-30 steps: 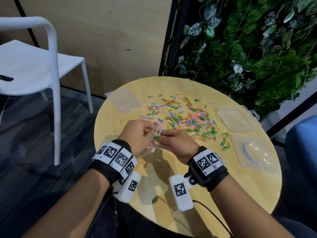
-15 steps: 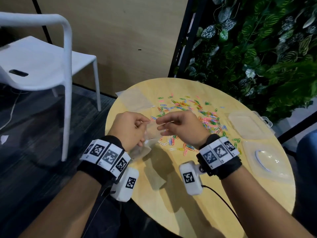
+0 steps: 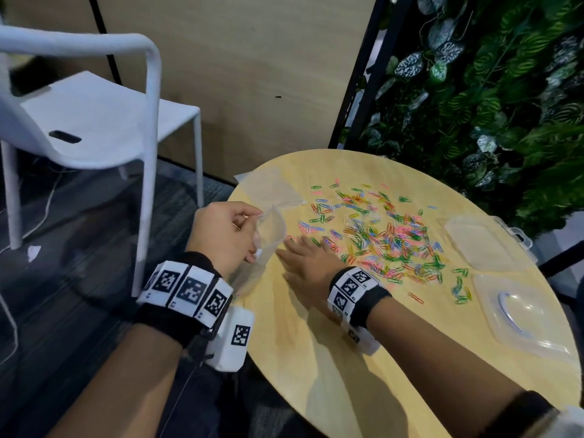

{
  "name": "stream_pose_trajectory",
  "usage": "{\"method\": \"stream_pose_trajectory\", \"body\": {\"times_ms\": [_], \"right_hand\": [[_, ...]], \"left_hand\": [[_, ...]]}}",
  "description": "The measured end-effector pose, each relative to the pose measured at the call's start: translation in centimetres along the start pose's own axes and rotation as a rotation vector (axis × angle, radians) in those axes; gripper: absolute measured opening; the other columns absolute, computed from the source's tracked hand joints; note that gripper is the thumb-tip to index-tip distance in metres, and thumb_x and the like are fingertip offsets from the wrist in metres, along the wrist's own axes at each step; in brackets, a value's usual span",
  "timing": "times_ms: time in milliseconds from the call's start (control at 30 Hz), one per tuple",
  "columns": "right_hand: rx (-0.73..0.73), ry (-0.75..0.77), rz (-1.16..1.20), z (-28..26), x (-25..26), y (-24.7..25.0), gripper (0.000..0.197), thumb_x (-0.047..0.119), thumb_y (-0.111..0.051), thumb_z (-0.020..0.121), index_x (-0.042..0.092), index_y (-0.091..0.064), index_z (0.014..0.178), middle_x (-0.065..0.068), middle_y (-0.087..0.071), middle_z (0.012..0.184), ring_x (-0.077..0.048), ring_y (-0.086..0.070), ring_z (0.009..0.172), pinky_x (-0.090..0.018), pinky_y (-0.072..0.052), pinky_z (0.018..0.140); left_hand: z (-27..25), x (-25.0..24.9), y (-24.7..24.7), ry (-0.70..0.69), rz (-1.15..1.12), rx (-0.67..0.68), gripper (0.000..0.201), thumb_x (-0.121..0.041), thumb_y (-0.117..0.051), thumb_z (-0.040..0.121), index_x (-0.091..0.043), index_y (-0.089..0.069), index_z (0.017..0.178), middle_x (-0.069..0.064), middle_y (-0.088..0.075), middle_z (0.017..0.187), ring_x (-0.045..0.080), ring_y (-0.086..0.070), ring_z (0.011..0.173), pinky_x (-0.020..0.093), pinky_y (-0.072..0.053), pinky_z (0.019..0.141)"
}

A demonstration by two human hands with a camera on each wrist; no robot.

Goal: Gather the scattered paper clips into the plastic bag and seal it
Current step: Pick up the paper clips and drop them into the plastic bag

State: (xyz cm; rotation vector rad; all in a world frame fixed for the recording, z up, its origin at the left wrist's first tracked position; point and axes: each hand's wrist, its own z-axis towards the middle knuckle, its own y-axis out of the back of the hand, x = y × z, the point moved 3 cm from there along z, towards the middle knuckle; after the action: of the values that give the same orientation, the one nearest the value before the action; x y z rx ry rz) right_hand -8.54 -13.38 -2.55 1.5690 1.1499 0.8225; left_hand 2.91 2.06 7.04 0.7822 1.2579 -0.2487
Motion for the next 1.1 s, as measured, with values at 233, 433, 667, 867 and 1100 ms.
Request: {"method": "stream_pose_trajectory", "body": {"times_ms": [233,433,667,867,1100], "right_hand": [[-0.059,0.019,0.043,-2.1,-2.6,-0.7,0.039,0.018,-0.046,0.097,0.016,-0.048,0.136,-0.008,-0.048,0.134,-0.031,-0.051,0.118,-0.039,-0.046,0.096],[-0.142,-0.148,0.094,-4.2,-4.6,0.2,0.019,0.007,-0.056,0.088,0.012,-0.071,0.099,-0.008,-0.064,0.097,-0.029,-0.064,0.089,-0.037,-0.054,0.077],[-0.386,-0.498,0.68,-7.4,-8.5,2.0,0.003,0.016,-0.075,0.081,0.016,-0.077,0.083,0.004,-0.071,0.077,-0.009,-0.065,0.069,-0.013,-0.048,0.064],[-0.485,-0.415,2.068,-8.2,-5.8,5.2,0.013,-0.004,-0.064,0.085,-0.003,-0.066,0.098,-0.013,-0.072,0.095,-0.02,-0.073,0.081,-0.02,-0.059,0.071],[-0.388,-0.323,2.282,-6.7,-0.7,5.3,0.016,-0.007,-0.058,0.088,-0.003,-0.061,0.104,-0.01,-0.073,0.084,-0.015,-0.073,0.075,-0.02,-0.058,0.079]], "left_hand": [[-0.1,-0.1,-0.9,0.019,-0.003,0.037,0.015,-0.007,-0.059,0.094,-0.011,-0.072,0.098,0.007,-0.067,0.059,0.018,-0.063,0.04,0.026,-0.056,0.045],[-0.5,-0.4,-2.3,0.014,0.028,0.103,0.015,-0.006,-0.058,0.094,-0.011,-0.072,0.095,0.012,-0.07,0.062,0.022,-0.065,0.042,0.028,-0.058,0.048],[-1.1,-1.0,-5.0,-0.012,0.059,0.235,0.013,-0.009,-0.057,0.096,-0.012,-0.07,0.097,0.016,-0.07,0.064,0.026,-0.067,0.048,0.026,-0.057,0.049],[-0.9,-0.6,-6.2,-0.036,0.091,0.263,0.015,-0.01,-0.057,0.096,-0.01,-0.072,0.096,0.014,-0.071,0.063,0.027,-0.069,0.049,0.03,-0.061,0.056],[-1.2,-0.7,-6.7,0.007,0.052,0.233,0.016,-0.004,-0.055,0.096,-0.008,-0.07,0.097,0.012,-0.068,0.061,0.032,-0.07,0.052,0.036,-0.062,0.056]]}}
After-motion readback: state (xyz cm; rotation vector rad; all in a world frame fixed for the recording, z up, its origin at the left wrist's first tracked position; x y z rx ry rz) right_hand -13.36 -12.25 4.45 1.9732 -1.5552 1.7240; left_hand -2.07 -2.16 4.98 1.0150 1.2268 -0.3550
